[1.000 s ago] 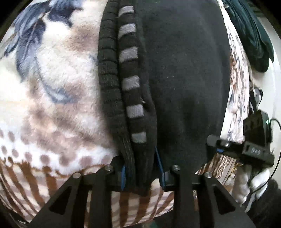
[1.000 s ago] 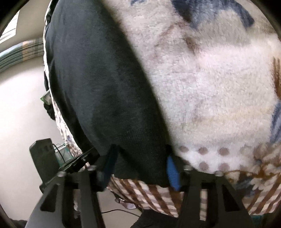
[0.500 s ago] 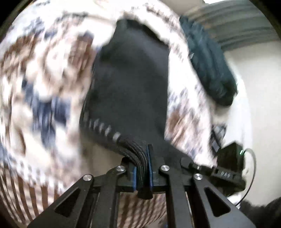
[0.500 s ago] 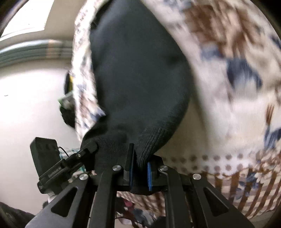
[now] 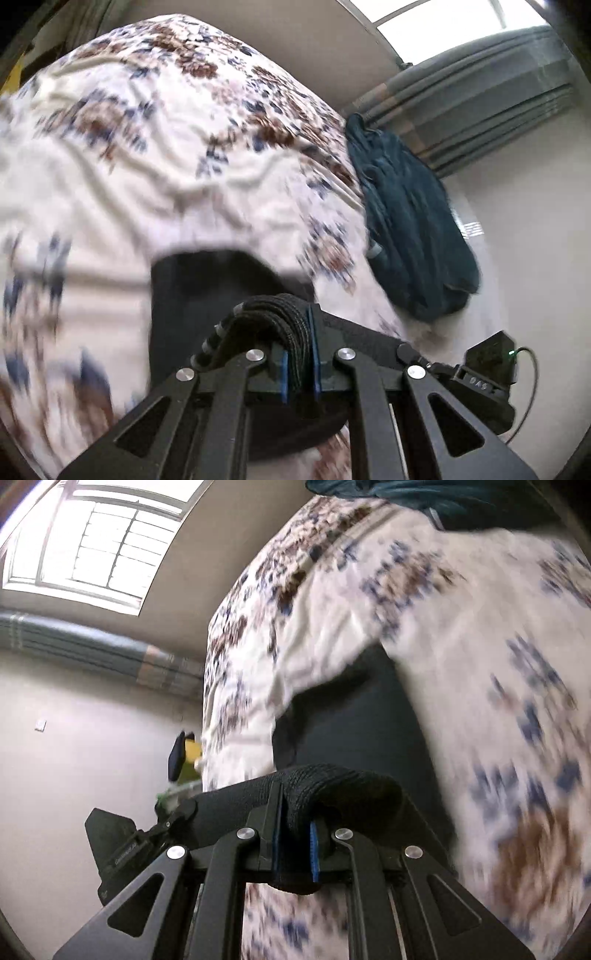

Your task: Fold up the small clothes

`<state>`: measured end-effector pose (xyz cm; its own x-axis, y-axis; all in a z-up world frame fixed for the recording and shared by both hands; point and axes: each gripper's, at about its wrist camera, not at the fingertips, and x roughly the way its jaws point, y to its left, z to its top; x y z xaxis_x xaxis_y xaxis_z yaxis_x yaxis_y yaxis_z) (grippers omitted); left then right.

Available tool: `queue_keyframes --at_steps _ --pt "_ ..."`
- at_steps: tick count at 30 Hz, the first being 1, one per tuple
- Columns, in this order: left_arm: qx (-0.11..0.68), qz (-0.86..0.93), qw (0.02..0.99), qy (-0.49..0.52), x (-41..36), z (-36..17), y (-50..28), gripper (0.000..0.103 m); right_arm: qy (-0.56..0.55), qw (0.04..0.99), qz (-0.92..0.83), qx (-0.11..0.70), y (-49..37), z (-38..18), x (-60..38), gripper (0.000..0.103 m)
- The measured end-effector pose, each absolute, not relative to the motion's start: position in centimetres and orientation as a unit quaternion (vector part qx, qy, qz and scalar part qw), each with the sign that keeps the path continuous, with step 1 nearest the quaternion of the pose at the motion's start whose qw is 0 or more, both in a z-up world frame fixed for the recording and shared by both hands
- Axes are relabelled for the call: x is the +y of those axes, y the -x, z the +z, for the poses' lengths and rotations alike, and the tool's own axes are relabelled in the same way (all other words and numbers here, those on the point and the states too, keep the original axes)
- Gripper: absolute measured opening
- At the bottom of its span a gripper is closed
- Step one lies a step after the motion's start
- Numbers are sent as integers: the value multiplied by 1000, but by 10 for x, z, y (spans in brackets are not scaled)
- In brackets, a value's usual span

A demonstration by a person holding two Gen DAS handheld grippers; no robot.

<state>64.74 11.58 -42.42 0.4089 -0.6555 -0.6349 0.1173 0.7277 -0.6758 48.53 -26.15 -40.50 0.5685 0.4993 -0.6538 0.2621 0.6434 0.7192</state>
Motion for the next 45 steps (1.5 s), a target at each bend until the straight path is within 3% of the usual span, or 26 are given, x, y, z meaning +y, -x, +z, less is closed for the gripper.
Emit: queue_keyframes --at_steps 5,8,9,10,11,12,13,14,17,20,24,29,30,31,32,33,34,37,41,45 --pt "526 -221 790 224 87 -481 -737 8 -398 788 52 467 -612 -437 -267 12" --pt "579 -200 755 234 89 -518 -756 9 -386 762 52 518 -663 -474 -267 14" --pt "580 -195 752 246 95 -525 -752 18 -385 747 61 538 -673 -486 -267 17" --pt "576 -193 754 252 100 -524 -749 42 -383 740 66 549 -677 -492 -268 20" --pt "563 -190 756 273 109 -523 -742 59 -381 738 71 552 -678 -497 -269 31" --pt "556 -190 756 288 115 -521 -736 84 -382 744 77 542 -676 -496 -272 38" --pt "545 -190 757 306 123 -517 -733 84 -382 756 81 525 -672 -493 -276 52" --pt "535 -188 758 322 131 -514 -729 84 -385 763 83 512 -668 -488 -281 60" --pt "514 -185 762 349 144 -503 -713 84 -392 779 90 481 -648 -471 -293 61" --pt "539 -186 770 288 125 -502 -705 84 -345 795 84 492 -633 -460 -292 61" --pt "587 -152 778 165 91 -529 -705 84 -285 791 53 540 -616 -480 -292 61" --pt "614 -139 765 133 78 -565 -710 82 -306 765 44 566 -605 -519 -300 61" --pt "599 -148 775 137 78 -565 -706 62 -313 758 45 570 -606 -529 -300 61" --pt "589 -153 780 144 80 -564 -703 35 -318 751 45 576 -606 -535 -298 61" --pt "585 -152 783 146 84 -565 -701 26 -325 742 48 584 -608 -544 -295 58" --pt "578 -153 785 162 92 -565 -698 19 -328 737 52 588 -608 -551 -291 48" --pt "568 -158 788 178 100 -563 -696 15 -314 742 47 591 -608 -554 -286 23" --pt "558 -154 797 173 114 -560 -693 13 -276 782 34 557 -599 -536 -276 7" --pt "567 -138 791 183 129 -573 -700 13 -270 797 35 539 -592 -514 -270 7" --pt "577 -149 781 185 126 -572 -703 14 -253 783 13 569 -600 -535 -270 7"
